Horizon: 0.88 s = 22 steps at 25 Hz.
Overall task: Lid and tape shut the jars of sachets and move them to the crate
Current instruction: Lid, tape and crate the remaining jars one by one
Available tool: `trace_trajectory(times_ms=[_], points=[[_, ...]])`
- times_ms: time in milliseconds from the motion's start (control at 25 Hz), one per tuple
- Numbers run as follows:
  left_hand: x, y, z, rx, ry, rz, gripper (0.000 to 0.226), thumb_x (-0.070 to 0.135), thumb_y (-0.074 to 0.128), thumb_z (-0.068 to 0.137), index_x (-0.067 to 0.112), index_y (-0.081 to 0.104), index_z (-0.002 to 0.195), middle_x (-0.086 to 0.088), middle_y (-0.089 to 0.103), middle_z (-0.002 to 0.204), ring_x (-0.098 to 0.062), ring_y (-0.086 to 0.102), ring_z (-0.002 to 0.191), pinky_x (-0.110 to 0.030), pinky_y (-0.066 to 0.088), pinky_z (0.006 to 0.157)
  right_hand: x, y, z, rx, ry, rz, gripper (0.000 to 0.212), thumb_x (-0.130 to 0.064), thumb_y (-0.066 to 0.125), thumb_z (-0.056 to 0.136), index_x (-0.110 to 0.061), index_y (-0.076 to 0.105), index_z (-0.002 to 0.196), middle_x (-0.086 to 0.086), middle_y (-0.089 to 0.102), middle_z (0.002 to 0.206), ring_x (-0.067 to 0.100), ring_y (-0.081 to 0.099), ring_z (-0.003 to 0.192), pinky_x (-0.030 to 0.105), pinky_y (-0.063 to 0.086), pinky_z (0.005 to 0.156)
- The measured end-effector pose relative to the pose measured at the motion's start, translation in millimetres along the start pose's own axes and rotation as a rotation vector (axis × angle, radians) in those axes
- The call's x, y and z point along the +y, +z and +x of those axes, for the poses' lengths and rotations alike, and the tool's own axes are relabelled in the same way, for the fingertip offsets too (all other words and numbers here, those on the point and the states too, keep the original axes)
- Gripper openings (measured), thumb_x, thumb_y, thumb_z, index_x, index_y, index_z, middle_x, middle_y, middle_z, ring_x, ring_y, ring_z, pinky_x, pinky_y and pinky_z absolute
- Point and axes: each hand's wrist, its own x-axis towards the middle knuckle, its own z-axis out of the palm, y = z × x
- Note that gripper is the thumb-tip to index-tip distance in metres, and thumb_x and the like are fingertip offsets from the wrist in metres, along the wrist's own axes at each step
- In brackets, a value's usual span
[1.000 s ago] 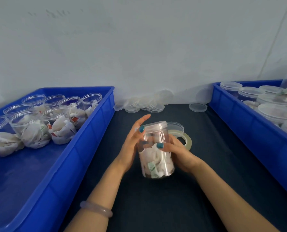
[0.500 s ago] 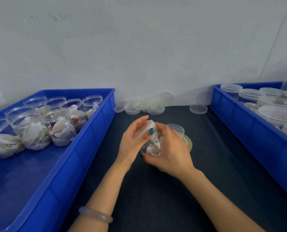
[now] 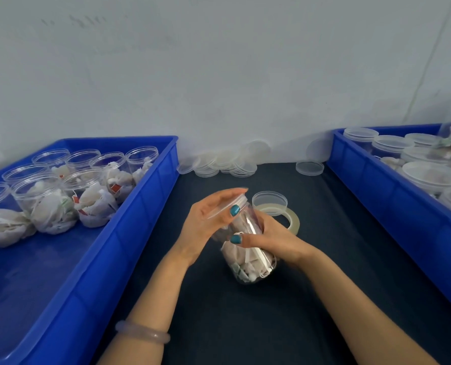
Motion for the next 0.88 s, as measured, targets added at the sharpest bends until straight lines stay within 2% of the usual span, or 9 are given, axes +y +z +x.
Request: trace_trajectory(times_ms=[200,280,360,440,520,600,680,760,880], points=[[4.7,-1.4,2.4,-0.030,0.025,0.053,0.040,0.041,0.066,0.088,0.027,0.067,0.125,0.009,0.065,0.131,-0.010,0.059,0.124,-0.018,0.049,0.094,-3.7,7.8,0.1,0.111,-0.046,-0.114,0.058,-0.042,0.080,0.065,-0.024,0.056,0.114,-0.008,0.071,0.101,0.013,0.069,0.096,0.036,0.055,0.087],[5.0,0.3,3.3,0.005,0.035,0.123,0.040,0.042,0.068,0.089,0.028,0.067,0.126,0.012,0.064,0.129,-0.006,0.058,0.124,-0.016,0.047,0.096,-5.7,16.6,-0.6,0.287,-0.052,-0.344,0.070,-0.058,0.077,0.059,-0.033,0.047,0.117,-0.016,0.067,0.101,0.008,0.067,0.093,0.037,0.056,0.084],[4.4,3.2,3.8,0.060,0.032,0.186,0.046,0.050,0.066,0.085,0.031,0.066,0.127,0.014,0.064,0.128,-0.004,0.058,0.123,-0.018,0.048,0.097,-9.1,27.6,-2.2,0.459,-0.079,-0.623,0.082,-0.073,0.067,0.054,-0.038,0.037,0.122,-0.026,0.059,0.092,0.002,0.063,0.082,0.030,0.054,0.074],[3.6,4.9,3.2,0.101,0.036,0.201,0.048,0.056,0.067,0.084,0.032,0.067,0.125,0.014,0.065,0.127,-0.004,0.058,0.122,-0.021,0.050,0.098,-10.4,32.6,-2.2,0.516,-0.115,-0.738,0.087,-0.077,0.062,0.054,-0.035,0.035,0.125,-0.028,0.055,0.088,0.001,0.059,0.076,0.027,0.051,0.067],[3.2,3.0,2.6,0.065,0.023,0.132,0.044,0.049,0.067,0.084,0.029,0.069,0.124,0.011,0.067,0.127,-0.008,0.060,0.122,-0.021,0.050,0.097,-11.3,25.7,-2.3,0.411,-0.073,-0.596,0.079,-0.069,0.067,0.055,-0.031,0.044,0.121,-0.020,0.064,0.092,0.005,0.065,0.082,0.035,0.056,0.075],[4.0,-1.8,1.8,-0.009,0.012,0.032,0.040,0.041,0.064,0.086,0.026,0.070,0.123,0.007,0.068,0.128,-0.013,0.061,0.122,-0.024,0.050,0.097,-10.9,12.1,-2.0,0.135,-0.017,-0.211,0.059,-0.054,0.072,0.061,-0.027,0.060,0.112,-0.006,0.071,0.098,0.012,0.069,0.092,0.044,0.057,0.089],[3.6,-5.5,0.9,-0.074,0.012,-0.026,0.036,0.037,0.061,0.089,0.028,0.071,0.123,0.005,0.068,0.128,-0.016,0.063,0.121,-0.026,0.052,0.097,-9.2,4.7,-3.6,-0.115,0.003,0.110,0.036,-0.044,0.071,0.069,-0.033,0.071,0.104,0.001,0.073,0.103,0.018,0.070,0.099,0.039,0.056,0.092],[1.7,-5.2,-0.2,-0.119,0.006,-0.055,0.035,0.037,0.061,0.089,0.029,0.071,0.122,0.003,0.068,0.127,-0.018,0.064,0.119,-0.027,0.054,0.091,-6.1,3.1,-7.4,-0.236,-0.007,0.217,0.029,-0.039,0.069,0.072,-0.040,0.074,0.101,-0.001,0.073,0.104,0.019,0.069,0.101,0.032,0.055,0.090],[0.4,-2.2,-0.6,-0.123,0.014,-0.055,0.035,0.035,0.063,0.086,0.025,0.072,0.119,0.000,0.070,0.125,-0.020,0.066,0.116,-0.030,0.055,0.090,-7.6,2.6,-10.3,-0.264,0.002,0.171,0.037,-0.040,0.068,0.074,-0.030,0.069,0.109,-0.002,0.072,0.108,0.018,0.068,0.104,0.030,0.054,0.091]])
